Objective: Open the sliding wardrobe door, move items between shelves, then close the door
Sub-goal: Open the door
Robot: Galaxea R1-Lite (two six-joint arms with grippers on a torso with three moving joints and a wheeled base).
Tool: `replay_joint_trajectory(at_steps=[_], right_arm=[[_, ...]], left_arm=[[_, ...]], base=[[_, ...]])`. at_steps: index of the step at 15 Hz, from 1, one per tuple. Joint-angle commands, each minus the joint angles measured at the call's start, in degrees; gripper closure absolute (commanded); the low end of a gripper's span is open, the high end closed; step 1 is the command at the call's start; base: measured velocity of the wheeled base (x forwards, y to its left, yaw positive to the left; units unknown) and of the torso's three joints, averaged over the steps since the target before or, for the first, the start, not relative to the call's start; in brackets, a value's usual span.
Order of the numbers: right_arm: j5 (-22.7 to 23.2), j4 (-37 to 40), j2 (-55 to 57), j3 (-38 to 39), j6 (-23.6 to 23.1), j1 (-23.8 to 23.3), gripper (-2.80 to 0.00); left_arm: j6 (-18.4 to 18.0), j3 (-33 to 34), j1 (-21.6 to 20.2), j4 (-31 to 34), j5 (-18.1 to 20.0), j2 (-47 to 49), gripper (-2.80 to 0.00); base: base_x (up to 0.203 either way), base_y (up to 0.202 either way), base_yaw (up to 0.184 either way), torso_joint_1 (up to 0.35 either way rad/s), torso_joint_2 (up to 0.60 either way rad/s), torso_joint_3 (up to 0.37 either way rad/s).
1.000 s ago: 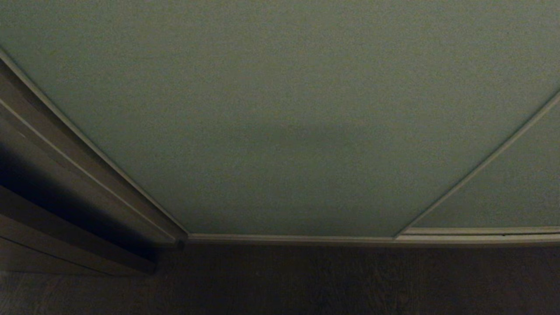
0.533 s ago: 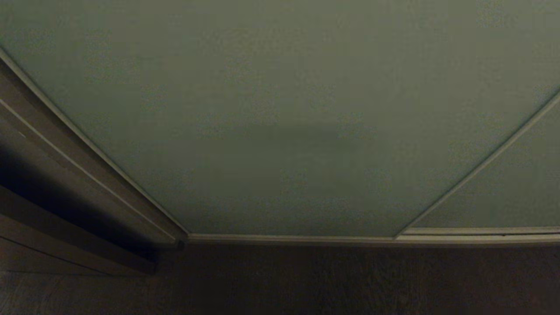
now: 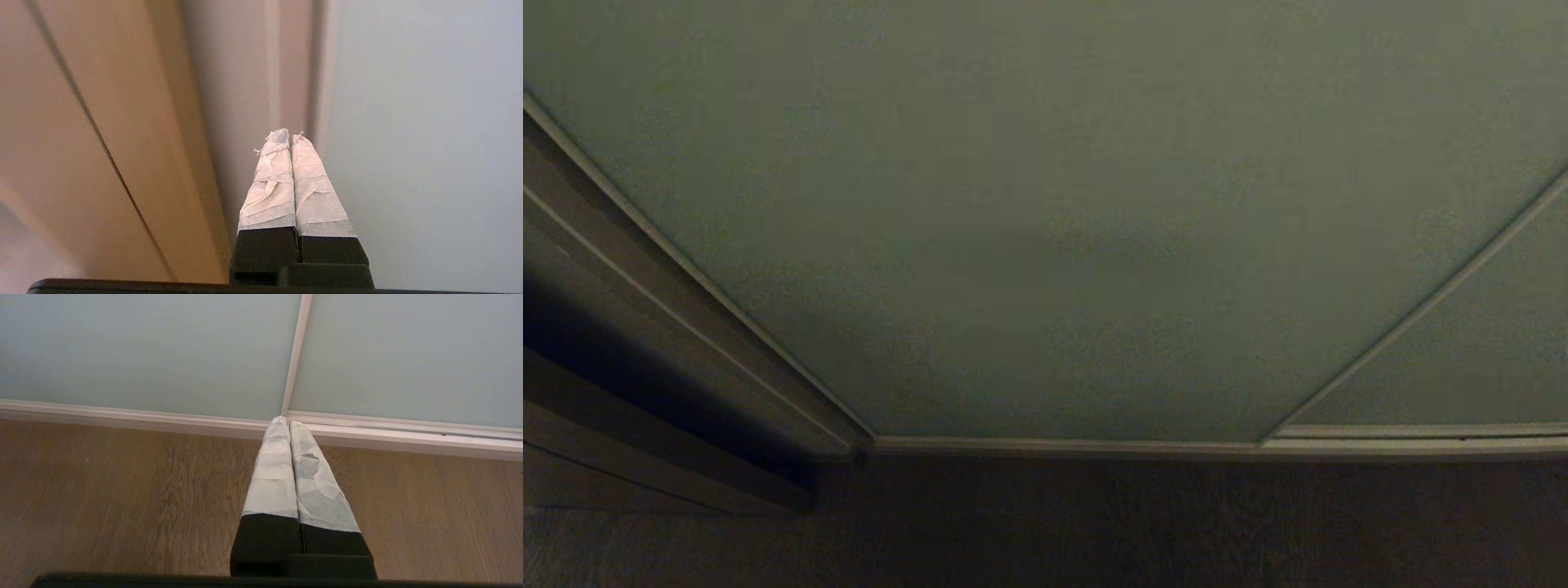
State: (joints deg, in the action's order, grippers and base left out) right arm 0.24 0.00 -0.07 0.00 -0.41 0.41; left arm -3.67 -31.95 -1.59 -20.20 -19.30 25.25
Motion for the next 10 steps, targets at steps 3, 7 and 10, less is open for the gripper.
replay_joint_trajectory(at_steps=[3,7,10], right_arm=[[0.02,0.00,-0.09,0.00,-0.02,0.02,0.00],[0.02,0.00,-0.10,0.00,-0.02,0.02,0.00],[0.02,0.00,-0.03,0.00,-0.02,0.02,0.00]], left_arm=[[-2.61,-7.17,-0.39,-21.04,-7.90,18.30,0.00],[1.20,-16.67,-5.62,-23.37,-9.26,26.29,0.00],[3.36,-19.85,-6.13,-22.43,-8.99,30.74,0.00]], base=[[0.000,0.000,0.000,0.000,0.00,0.000],[0.000,0.000,0.000,0.000,0.00,0.000],[0.000,0.000,0.000,0.000,0.00,0.000]])
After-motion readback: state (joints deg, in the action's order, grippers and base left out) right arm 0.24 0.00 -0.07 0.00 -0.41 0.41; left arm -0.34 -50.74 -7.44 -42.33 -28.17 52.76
